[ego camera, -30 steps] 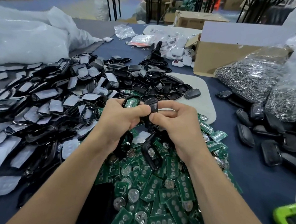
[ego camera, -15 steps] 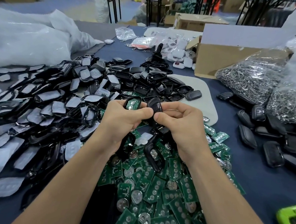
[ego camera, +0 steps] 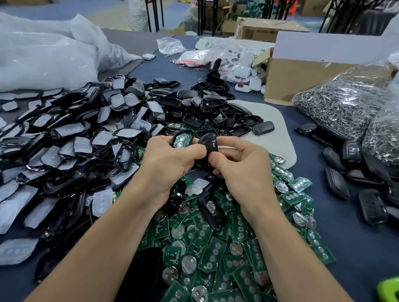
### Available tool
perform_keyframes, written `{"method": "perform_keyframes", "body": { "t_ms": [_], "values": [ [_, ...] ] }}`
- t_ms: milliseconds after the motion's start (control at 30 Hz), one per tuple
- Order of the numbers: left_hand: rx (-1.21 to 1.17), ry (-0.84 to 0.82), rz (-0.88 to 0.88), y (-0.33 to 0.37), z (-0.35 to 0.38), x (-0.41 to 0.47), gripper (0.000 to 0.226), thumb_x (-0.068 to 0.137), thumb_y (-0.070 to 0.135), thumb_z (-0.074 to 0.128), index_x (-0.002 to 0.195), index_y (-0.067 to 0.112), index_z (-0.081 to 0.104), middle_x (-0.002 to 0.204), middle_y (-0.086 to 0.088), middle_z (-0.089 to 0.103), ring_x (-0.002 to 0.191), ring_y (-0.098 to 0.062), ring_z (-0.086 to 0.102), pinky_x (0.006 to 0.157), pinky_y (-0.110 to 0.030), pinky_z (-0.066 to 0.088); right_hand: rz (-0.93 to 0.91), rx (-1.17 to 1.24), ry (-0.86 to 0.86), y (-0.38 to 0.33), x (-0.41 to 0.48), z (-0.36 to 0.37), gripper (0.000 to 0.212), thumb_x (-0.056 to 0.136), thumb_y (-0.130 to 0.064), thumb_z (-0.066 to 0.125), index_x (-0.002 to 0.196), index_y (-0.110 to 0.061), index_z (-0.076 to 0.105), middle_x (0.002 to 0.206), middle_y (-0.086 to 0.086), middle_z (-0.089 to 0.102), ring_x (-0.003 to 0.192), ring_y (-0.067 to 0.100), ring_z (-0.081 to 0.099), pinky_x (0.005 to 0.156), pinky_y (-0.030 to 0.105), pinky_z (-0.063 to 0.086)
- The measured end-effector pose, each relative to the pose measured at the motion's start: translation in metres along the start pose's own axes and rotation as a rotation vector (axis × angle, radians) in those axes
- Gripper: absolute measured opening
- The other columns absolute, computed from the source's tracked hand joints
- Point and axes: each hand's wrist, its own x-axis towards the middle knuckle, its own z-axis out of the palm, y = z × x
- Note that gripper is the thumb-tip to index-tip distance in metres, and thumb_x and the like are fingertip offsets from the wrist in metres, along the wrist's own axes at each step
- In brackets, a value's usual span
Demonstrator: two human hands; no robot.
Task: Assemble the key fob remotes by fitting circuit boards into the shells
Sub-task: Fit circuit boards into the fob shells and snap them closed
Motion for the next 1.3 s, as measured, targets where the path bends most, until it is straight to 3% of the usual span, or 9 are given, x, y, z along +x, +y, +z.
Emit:
{"method": "perform_keyframes", "body": {
  "t_ms": [133,300,433,567,667,833,1033,1133,1300],
  "values": [
    [-0.04,0.128,-0.029,-0.002,-0.001,0.002,0.048,0.08,0.005,0.08,0.043,0.022,0.056,0.043,0.007,0.038,0.039,-0.01,0.029,0.04,-0.018,0.029,-0.148,-0.223,0.145,-0.004,-0.006,0.006,0.038,0.081,-0.021,0.083,0.116,-0.036,0.074,0.095,-0.025,0.076,0.09,-0.01,0.069,0.086,0.015,0.055],
    [-0.079,0.127,-0.021,-0.003,0.004,0.0,0.043,0.08,0.003,0.08,0.045,0.021,0.063,0.042,0.009,0.04,0.038,-0.007,0.03,0.039,-0.016,0.03,-0.226,-0.322,0.113,-0.003,-0.017,0.023,0.055,0.081,-0.024,0.083,0.126,-0.044,0.059,0.107,-0.013,0.078,0.094,0.007,0.072,0.091,0.031,0.059],
    [-0.032,-0.018,0.06,0.0,0.001,-0.002,0.033,0.086,0.009,0.081,0.057,0.014,0.068,0.046,0.009,0.042,0.042,-0.009,0.032,0.043,-0.02,0.031,-0.216,-0.249,0.148,-0.002,-0.013,0.019,0.033,0.089,-0.016,0.077,0.113,-0.037,0.068,0.074,-0.038,0.066,0.08,-0.012,0.067,0.07,0.003,0.049],
    [0.013,0.022,0.091,0.001,-0.002,-0.001,0.016,0.086,0.005,0.08,0.072,0.01,0.075,0.046,0.013,0.05,0.041,-0.006,0.037,0.044,-0.015,0.035,-0.049,0.007,0.153,-0.002,-0.007,0.011,0.026,0.083,-0.006,0.073,0.093,-0.029,0.078,0.073,-0.014,0.078,0.06,0.014,0.069,0.061,0.039,0.06],
    [0.045,0.092,0.1,-0.001,-0.004,0.0,0.005,0.085,0.008,0.083,0.086,0.013,0.081,0.049,0.017,0.057,0.041,0.001,0.045,0.046,-0.01,0.038,0.094,0.279,0.147,-0.001,-0.001,0.008,0.024,0.084,0.003,0.073,0.092,-0.019,0.078,0.079,0.003,0.08,0.076,0.021,0.078,0.075,0.042,0.065],
    [0.102,0.072,0.059,-0.005,0.004,-0.002,0.009,0.079,0.013,0.089,0.078,0.018,0.082,0.056,0.007,0.068,0.045,-0.005,0.055,0.048,-0.017,0.047,0.185,0.49,0.041,0.002,0.002,0.008,0.02,0.088,0.009,0.07,0.107,0.0,0.071,0.093,0.017,0.079,0.086,0.026,0.079,0.074,0.03,0.063],
    [0.168,0.12,0.074,-0.009,0.0,0.004,0.011,0.074,0.024,0.089,0.077,0.031,0.081,0.057,0.01,0.068,0.047,-0.006,0.054,0.049,-0.019,0.047,0.08,0.247,0.07,0.002,0.005,0.003,0.019,0.089,-0.005,0.07,0.084,-0.021,0.078,0.076,0.004,0.078,0.065,0.014,0.07,0.06,0.026,0.054],
    [0.194,0.138,0.077,-0.01,0.001,0.004,0.013,0.07,0.031,0.086,0.076,0.023,0.078,0.058,0.008,0.065,0.05,-0.01,0.053,0.051,-0.026,0.046,0.116,0.271,0.072,0.001,0.005,0.002,0.014,0.09,-0.003,0.069,0.085,-0.013,0.077,0.071,0.012,0.075,0.061,0.018,0.065,0.058,0.03,0.052],
    [0.207,0.108,0.091,-0.012,0.004,0.002,0.041,0.074,0.025,0.089,0.047,0.021,0.057,0.045,0.012,0.049,0.039,-0.01,0.039,0.041,-0.019,0.035,0.132,0.283,0.098,0.0,0.004,0.003,0.008,0.085,-0.004,0.072,0.088,-0.007,0.079,0.074,0.014,0.076,0.056,0.02,0.067,0.054,0.027,0.05]
  ]
}}
